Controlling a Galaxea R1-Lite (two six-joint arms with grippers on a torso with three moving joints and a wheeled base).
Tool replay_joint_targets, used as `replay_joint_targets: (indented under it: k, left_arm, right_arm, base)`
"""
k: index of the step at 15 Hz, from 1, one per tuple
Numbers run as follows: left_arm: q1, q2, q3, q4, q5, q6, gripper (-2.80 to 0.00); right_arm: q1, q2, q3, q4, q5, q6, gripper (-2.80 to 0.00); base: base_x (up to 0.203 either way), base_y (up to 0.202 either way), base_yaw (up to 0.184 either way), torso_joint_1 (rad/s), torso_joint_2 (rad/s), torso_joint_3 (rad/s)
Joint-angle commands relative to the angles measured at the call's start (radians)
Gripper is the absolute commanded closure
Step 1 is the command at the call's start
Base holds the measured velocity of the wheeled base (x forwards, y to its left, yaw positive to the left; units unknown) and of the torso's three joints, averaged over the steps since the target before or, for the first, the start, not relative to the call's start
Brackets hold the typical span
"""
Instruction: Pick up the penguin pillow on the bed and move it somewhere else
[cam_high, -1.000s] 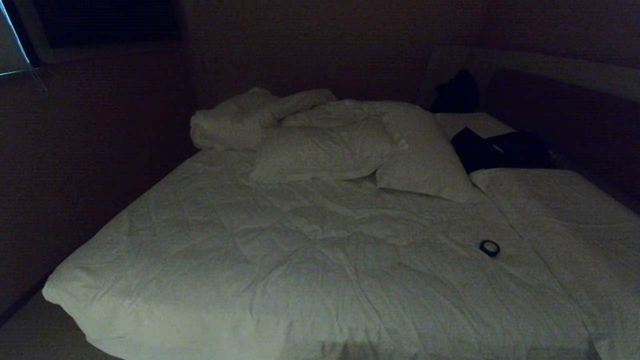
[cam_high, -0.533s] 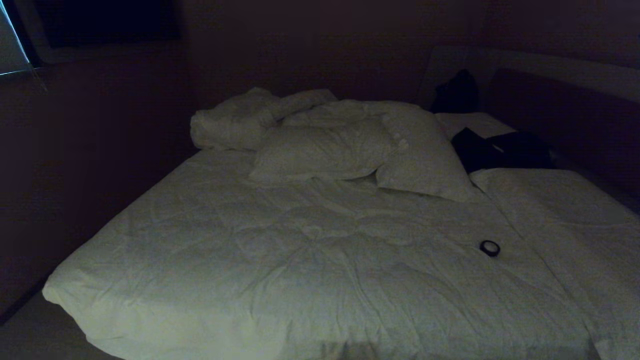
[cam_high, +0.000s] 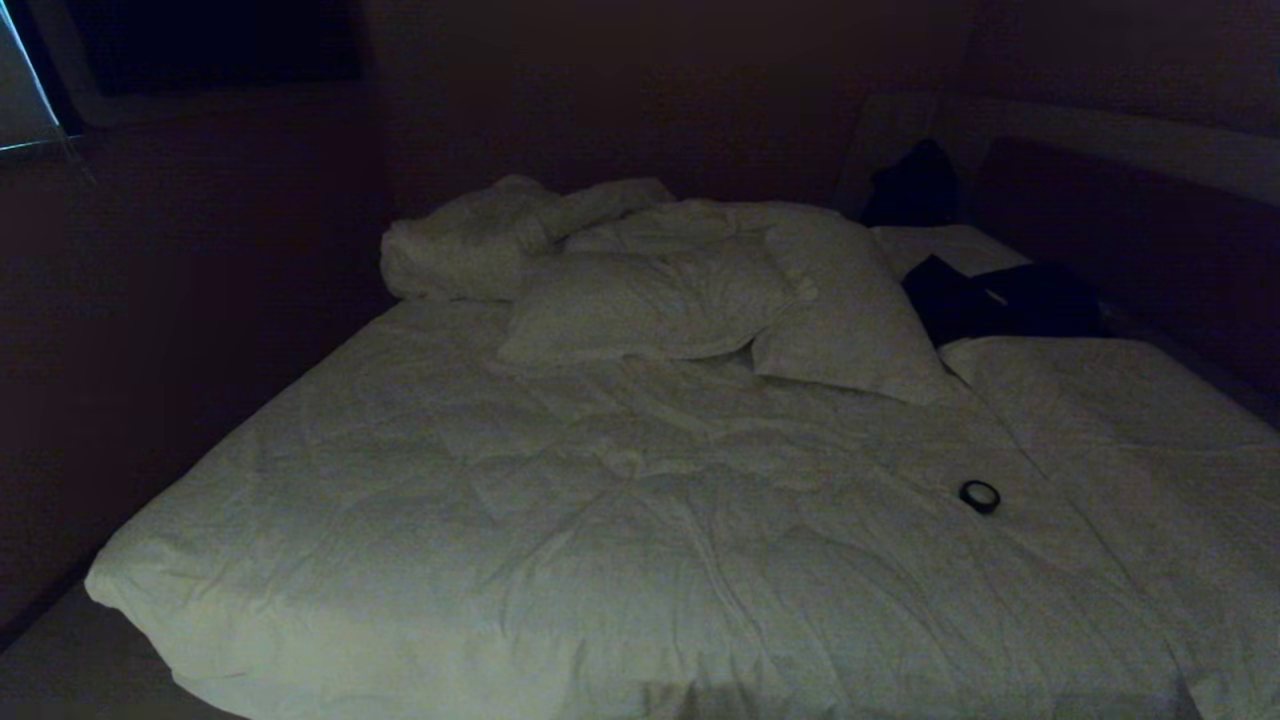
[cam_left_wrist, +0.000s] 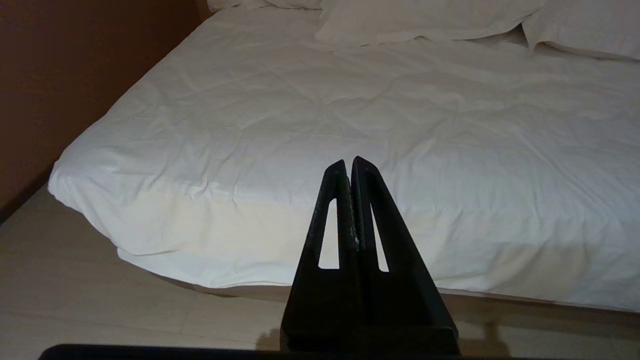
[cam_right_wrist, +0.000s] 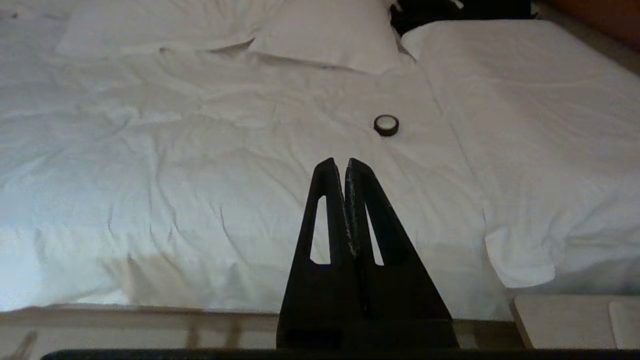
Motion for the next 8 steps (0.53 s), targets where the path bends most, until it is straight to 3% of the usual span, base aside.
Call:
replay_joint_targets:
  k: [1,8]
  left_arm:
    - [0.000,0.000,0.002,0.000,0.000,0.000,0.00]
    - [0.000,0.000,0.002,0.000,0.000,0.000,0.00]
  right_arm:
    - [0.000,0.001,0.007,0.000,0.001,-0.001,0.00]
    - [0.000,0.000,0.041,-0.001,0.053,-0.004,0.00]
  base:
    - [0.000,0.000,0.000,0.000,0.00,0.000]
    - [0.000,0.000,0.000,0.000,0.00,0.000]
